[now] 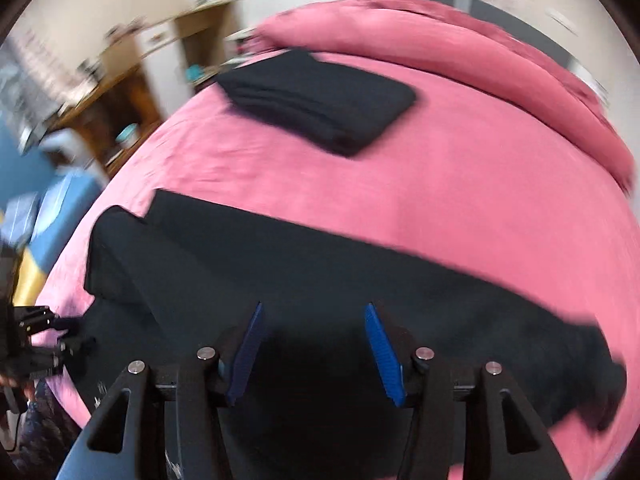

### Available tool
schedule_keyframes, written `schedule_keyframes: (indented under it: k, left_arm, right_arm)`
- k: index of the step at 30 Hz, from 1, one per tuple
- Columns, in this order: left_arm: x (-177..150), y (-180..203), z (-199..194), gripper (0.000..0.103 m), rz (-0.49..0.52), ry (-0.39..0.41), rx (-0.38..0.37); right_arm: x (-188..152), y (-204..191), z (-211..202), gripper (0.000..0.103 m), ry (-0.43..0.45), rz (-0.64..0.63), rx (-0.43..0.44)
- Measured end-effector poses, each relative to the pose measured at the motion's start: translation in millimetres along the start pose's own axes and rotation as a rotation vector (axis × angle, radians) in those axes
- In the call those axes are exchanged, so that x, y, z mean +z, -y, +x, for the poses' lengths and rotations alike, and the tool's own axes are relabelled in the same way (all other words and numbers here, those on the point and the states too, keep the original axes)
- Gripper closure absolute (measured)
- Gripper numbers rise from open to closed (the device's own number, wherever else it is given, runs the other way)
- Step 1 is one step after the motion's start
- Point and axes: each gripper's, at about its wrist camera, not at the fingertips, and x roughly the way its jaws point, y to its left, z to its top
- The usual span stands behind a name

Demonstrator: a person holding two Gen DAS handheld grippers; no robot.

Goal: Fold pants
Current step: 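Grasp the pants hem with the left tool while the right tool smooths the fold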

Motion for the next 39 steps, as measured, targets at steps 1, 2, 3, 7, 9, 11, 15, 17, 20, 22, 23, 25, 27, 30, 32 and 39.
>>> schedule_keyframes:
  k: [1, 2, 3, 7, 9, 11, 15, 17, 20, 22, 23, 25, 27, 30, 32, 39]
  left_arm:
    - [-1, -1, -1, 0.078, -0.005, 0.008, -0.008]
    - [-3, -3, -2, 0.078, -0.014, 0.018, -0.021]
    - [-4, -5, -3, 0.076, -0.019, 0.024, -0.032]
    - [-10, -12, -5, 0.054, -0.035, 0.045, -0.055]
    - [-12, -13, -4, 0.049, -0.023, 0.042, -0.055]
    - [-12, -12, -4, 0.049, -0.014, 0.035, -0.070]
    - [-18, -14, -7, 0.078, -0.014, 0.033, -0.110]
    - [-22, -16, -10, 0.084, -0.022, 0.041, -0.129]
    - [-28, -16, -18, 0.090, -0.032, 0.053, -0.159]
    - [-32, -18, -25, 0.091, -0.044, 0.063, -0.174]
    - [-34, -21, -30, 0.091, -0.059, 0.073, -0.189]
    - [-39, -26, -39, 0.091, -0.093, 0.081, -0.214]
    - [-42, -29, -47, 0.091, -0.107, 0.091, -0.226]
    - [-44, -27, -56, 0.091, -0.112, 0.104, -0.234]
    - [-48, -28, -64, 0.092, -0.128, 0.114, -0.235]
    - [-59, -52, -85, 0.092, -0.224, 0.153, -0.238]
  right_arm:
    - [10, -19, 10, 0.048, -0.010, -0.026, 0.020]
    - [16, -33, 17, 0.048, -0.017, -0.052, 0.034]
    - [32, -43, 34, 0.046, -0.028, -0.091, 0.052]
    - [69, -72, 83, 0.040, -0.096, -0.204, 0.097]
    - [81, -82, 103, 0.039, -0.134, -0.264, 0.094]
    - [85, -91, 117, 0.039, -0.180, -0.321, 0.111]
    - [89, -106, 147, 0.039, -0.258, -0.417, 0.105]
    - [88, -112, 164, 0.039, -0.301, -0.446, 0.117]
    - [88, -116, 170, 0.051, -0.303, -0.453, 0.146]
    - [87, -122, 170, 0.076, -0.296, -0.460, 0.174]
    - [84, -127, 167, 0.086, -0.289, -0.476, 0.166]
    - [82, -131, 163, 0.090, -0.274, -0.481, 0.149]
    - [84, -132, 157, 0.091, -0.243, -0.468, 0.129]
    - [96, -133, 143, 0.092, -0.175, -0.414, 0.091]
    - [108, -134, 131, 0.093, -0.124, -0.374, 0.071]
    - [151, -158, 100, 0.093, 0.036, -0.300, 0.046]
